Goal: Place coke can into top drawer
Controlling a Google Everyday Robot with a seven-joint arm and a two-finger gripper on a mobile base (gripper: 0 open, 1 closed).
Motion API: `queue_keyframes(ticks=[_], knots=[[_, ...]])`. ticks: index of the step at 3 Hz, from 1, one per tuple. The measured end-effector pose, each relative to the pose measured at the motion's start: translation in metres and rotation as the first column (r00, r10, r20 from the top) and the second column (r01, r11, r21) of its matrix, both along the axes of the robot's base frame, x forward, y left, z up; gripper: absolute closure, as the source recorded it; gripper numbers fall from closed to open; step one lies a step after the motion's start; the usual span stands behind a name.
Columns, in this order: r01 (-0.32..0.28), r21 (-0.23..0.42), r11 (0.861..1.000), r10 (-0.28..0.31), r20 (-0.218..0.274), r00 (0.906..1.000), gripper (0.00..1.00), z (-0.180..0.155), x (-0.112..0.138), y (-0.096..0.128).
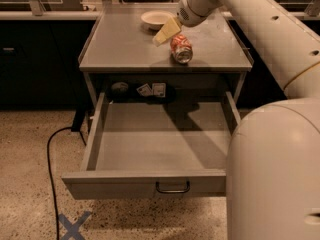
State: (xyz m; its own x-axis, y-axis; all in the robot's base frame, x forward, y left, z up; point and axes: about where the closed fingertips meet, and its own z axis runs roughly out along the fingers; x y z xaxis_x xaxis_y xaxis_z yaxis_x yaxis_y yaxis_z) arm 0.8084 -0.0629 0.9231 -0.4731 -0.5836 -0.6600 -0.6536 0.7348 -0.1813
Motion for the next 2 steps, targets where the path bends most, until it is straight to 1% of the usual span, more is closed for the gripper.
queue_keyframes(ticks=[1, 2], knots=[[-0.021, 0.010, 1.000, 0.022, -0.015, 0.9997, 0.00, -0.006, 0.007, 0.015], [-0.011, 0.022, 1.000, 0.013, -0.085, 0.9963, 0.00, -0.027, 0.012, 0.022]])
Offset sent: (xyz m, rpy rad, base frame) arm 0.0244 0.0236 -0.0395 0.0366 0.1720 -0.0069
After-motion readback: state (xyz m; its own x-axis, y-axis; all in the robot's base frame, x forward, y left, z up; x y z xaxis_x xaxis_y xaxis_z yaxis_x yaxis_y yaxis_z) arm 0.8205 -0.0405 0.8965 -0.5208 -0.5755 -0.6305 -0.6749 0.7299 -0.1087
